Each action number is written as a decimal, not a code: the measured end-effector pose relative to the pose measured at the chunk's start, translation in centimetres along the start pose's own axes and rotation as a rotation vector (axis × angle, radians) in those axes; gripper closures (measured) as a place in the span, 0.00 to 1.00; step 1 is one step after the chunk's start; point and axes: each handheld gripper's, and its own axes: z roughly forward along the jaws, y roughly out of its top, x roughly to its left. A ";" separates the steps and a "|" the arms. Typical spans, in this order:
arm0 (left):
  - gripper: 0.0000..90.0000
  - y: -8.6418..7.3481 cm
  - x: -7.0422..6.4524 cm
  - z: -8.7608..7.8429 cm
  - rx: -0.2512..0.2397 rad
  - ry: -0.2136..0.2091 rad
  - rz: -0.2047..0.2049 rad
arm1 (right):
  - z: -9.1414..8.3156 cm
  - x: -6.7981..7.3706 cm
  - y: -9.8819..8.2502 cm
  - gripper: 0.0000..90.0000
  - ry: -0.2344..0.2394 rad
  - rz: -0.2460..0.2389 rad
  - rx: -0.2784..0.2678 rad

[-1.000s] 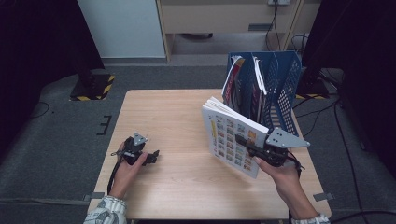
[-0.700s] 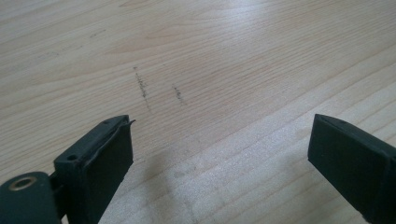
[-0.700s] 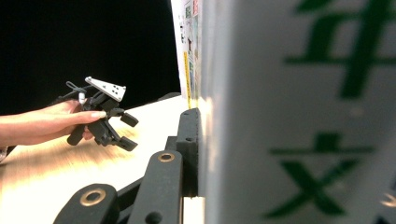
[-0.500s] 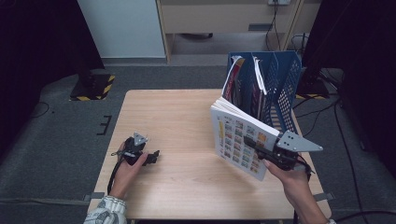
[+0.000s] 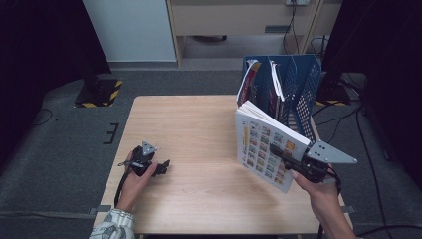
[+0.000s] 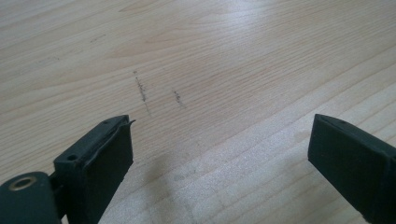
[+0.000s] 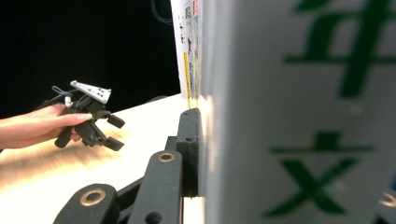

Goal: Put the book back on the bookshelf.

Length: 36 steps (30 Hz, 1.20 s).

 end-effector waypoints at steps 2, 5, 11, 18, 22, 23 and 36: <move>0.07 0.0 0.0 0.0 -0.001 -0.001 0.003 | -0.2 -0.1 0.0 0.82 -0.006 -0.001 -0.003; 0.07 0.0 -0.1 0.0 0.002 0.000 0.005 | -0.6 -0.3 0.0 0.82 -0.015 -0.001 -0.001; 0.07 0.0 -0.1 0.0 -0.001 0.002 0.007 | -1.5 -0.9 0.0 0.82 -0.041 0.004 -0.010; 0.07 0.0 0.0 -0.2 -0.005 0.006 0.007 | -2.3 -1.3 0.2 0.82 -0.071 0.011 -0.006; 0.07 0.0 0.0 -0.2 -0.005 0.007 0.007 | -2.8 -1.4 0.4 0.82 -0.079 0.013 -0.012; 0.07 0.0 0.0 -0.1 -0.006 0.006 0.006 | -3.0 -1.4 0.5 0.82 -0.084 0.011 -0.015; 0.07 -0.2 -0.2 0.0 -0.002 0.004 0.004 | -5.1 -1.8 1.6 0.82 -0.131 0.013 -0.032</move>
